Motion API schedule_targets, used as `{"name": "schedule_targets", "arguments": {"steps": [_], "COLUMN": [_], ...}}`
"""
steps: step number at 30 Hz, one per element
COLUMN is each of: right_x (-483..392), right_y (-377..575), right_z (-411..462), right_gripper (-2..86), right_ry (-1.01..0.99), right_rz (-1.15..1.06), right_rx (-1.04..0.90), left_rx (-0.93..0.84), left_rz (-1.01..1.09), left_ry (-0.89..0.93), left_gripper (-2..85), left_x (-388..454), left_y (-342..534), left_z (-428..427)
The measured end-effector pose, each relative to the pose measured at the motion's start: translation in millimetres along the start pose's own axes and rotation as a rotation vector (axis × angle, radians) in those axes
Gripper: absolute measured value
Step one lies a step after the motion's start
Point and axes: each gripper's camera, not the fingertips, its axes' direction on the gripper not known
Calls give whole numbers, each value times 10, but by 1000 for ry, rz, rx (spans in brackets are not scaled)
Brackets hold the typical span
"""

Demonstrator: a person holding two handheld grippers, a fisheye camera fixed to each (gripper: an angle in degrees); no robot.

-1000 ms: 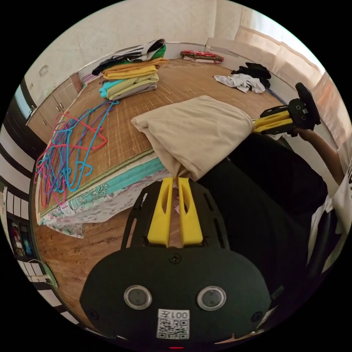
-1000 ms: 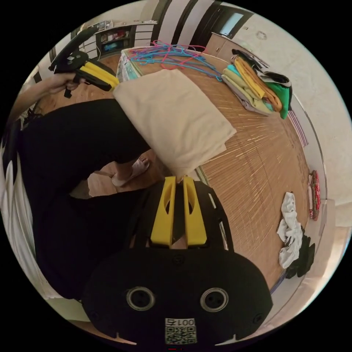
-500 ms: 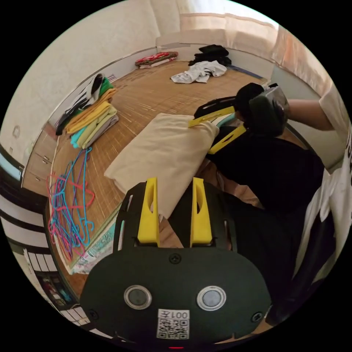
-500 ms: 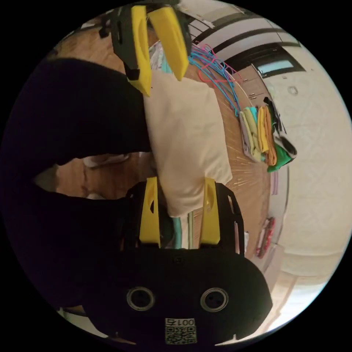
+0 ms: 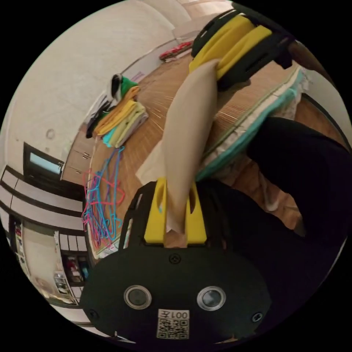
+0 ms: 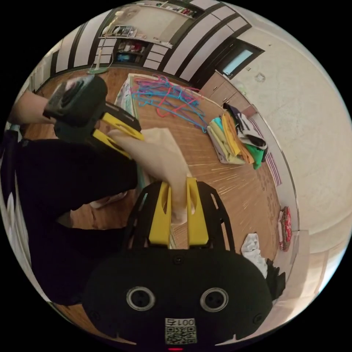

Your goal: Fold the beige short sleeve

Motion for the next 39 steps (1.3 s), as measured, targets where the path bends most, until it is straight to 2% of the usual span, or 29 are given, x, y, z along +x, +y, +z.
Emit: {"name": "schedule_targets", "arguments": {"steps": [3,8,11,13,18,20,23,24,27,28,31,37,39], "right_x": [197,884,1663,2336,3549,3839,4203,4313,4418,4434,4575,5032,5140], "right_y": [-107,-313,-572,-843,-1455,-1597,-1681,-1660,-1514,-1443,-1266,-1003,-937], "right_z": [-176,-368,-535,-700,-810,-667,-145,133,706,782,637,432,343], "right_gripper": [73,71,70,70,71,72,74,75,78,80,84,77,71], "right_ry": [37,92,148,262,492,508,325,202,-55,-126,-206,-381,-410], "right_rz": [-55,-68,4,56,159,158,176,185,158,153,184,238,248], "right_rx": [-11,7,51,93,160,170,116,71,-32,-22,98,134,143], "left_rx": [42,120,159,220,293,313,275,209,80,100,207,176,152], "left_rz": [-19,145,262,305,183,119,-24,-54,-41,-34,-36,24,37], "left_ry": [74,60,-25,-146,-254,-256,-66,58,284,322,388,478,441], "left_gripper": [38,32,30,28,29,30,33,34,35,34,30,27,24], "left_x": [-361,-1159,-1815,-2391,-3509,-3776,-4058,-4102,-4020,-3987,-4070,-4243,-4238], "left_y": [-154,-765,-1430,-2001,-2948,-3099,-3121,-3075,-2884,-2793,-2644,-2616,-2635], "left_z": [-184,-432,-596,-735,-839,-689,-20,371,1115,1227,1188,1121,1069]}}
